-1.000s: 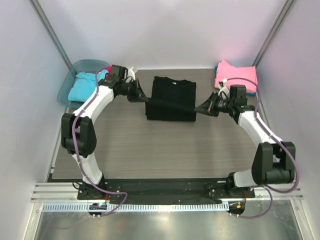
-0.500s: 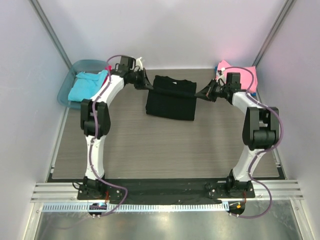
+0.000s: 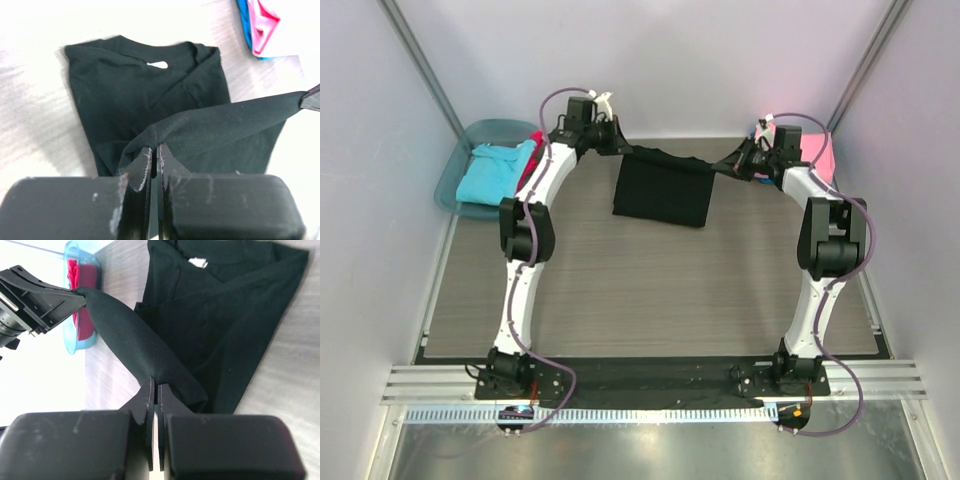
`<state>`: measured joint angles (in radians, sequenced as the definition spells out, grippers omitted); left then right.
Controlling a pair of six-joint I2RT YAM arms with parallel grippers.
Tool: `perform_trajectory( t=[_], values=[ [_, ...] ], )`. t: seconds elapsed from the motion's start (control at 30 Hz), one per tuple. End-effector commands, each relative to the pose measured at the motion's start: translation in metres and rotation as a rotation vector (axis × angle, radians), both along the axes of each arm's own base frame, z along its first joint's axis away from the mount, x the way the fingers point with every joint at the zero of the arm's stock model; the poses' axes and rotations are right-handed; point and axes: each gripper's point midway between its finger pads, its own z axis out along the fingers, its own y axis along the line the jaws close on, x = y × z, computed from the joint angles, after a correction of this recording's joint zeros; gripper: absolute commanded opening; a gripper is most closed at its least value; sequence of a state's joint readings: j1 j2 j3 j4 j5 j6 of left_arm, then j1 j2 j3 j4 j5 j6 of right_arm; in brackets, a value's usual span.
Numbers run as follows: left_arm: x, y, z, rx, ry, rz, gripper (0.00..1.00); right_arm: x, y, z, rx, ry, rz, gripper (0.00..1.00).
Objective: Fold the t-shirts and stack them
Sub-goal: Fold the tshirt
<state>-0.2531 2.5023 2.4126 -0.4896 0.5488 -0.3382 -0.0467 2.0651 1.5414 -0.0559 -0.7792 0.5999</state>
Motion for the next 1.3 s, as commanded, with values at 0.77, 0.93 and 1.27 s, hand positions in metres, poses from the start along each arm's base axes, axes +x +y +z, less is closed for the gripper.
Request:
perform_trajectory(
  t=[0.77, 0.93, 1.27],
  values=[
    [0.099, 0.007, 0.070, 0.045, -0.556, 0.230, 0.87, 0.094, -0.027, 0.031, -0.159, -0.283, -0.096, 0.41],
    [0.063, 0.019, 0.117, -0.011, -0.517, 0.183, 1.00, 0.050, -0.036, 0.000, -0.179, -0.130, -0.085, 0.52],
    [-0.031, -0.009, 0.060, -0.120, 0.004, -0.022, 1.00, 0.016, -0.033, -0.044, -0.139, 0.011, 0.021, 0.61]
  ],
)
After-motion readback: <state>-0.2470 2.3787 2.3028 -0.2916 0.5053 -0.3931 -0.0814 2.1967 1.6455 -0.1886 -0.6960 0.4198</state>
